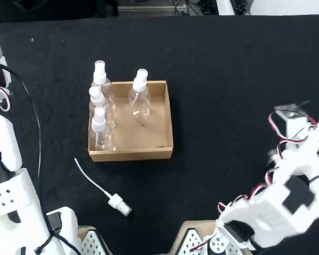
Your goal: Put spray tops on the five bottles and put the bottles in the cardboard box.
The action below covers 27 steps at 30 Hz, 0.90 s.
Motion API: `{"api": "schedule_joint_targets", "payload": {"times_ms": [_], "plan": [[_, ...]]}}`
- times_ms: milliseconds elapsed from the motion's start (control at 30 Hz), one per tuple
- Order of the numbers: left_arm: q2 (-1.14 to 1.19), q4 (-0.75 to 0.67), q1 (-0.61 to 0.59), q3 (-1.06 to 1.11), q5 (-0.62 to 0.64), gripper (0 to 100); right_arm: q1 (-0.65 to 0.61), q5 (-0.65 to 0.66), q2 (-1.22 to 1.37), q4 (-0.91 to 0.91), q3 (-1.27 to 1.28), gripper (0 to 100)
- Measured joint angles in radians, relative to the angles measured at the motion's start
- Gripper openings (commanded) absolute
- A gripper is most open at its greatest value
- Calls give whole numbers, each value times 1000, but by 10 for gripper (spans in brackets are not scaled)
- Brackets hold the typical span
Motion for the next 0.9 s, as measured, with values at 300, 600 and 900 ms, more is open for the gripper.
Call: {"api": "schedule_joint_targets", "payload": {"times_ms": [300, 600, 900], "plan": [[38, 209, 242, -29, -69, 174, -98, -275, -482, 43, 0, 11], [51, 937, 462, -279, -582, 178, -172, -534, -595, 32, 2, 11], [44, 1390, 753, -256, -950, 178, -89, -539, -595, 32, 2, 11]]}}
